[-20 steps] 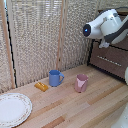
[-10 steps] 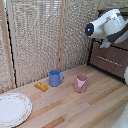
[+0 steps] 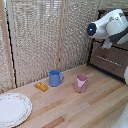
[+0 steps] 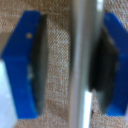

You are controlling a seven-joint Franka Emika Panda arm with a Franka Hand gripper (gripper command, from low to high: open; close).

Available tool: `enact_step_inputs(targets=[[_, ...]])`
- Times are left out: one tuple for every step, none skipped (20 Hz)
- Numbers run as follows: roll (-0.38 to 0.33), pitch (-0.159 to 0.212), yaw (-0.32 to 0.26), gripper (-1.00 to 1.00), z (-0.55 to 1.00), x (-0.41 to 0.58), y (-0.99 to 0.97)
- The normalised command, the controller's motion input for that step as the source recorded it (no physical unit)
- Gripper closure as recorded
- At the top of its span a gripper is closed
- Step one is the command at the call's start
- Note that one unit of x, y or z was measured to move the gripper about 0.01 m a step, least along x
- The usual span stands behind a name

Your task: Kindly get your arm to the topmost drawer handle. Get a good grip on it, then softly pull to open it.

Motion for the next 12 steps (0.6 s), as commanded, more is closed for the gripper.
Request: enact_step_inputs(targets=[[0.000,-0.010,0.073,1.00,-0.03,0.049,0.49],[-0.001,-0.017,0.057,1.00,-0.13,0.014,0.66],[-0.013,-0.007,0.036,1.00,-0.11,0.080,0.82],[0.000,-0.005,0.012,1.00,-0.10,0.106,0.92],[0.000,0.000,0.000,1.00,-0.10,0.083,1.00],[-0.018,0.010,0.000,1.00,-0.11,0.109,1.00],[-0.019,0.015,0.000,1.00,-0.11,0.111,1.00],[-0.023,0.026,0.000,1.00,-0.13,0.106,1.00],[-0.016,0.043,0.000,1.00,-0.11,0.100,1.00],[-0.009,0.041,0.000,1.00,-0.08,0.140,1.00],[-0.002,0.074,0.000,1.00,-0.06,0.149,0.99],[0.000,0.079,-0.017,1.00,-0.03,0.206,0.97]])
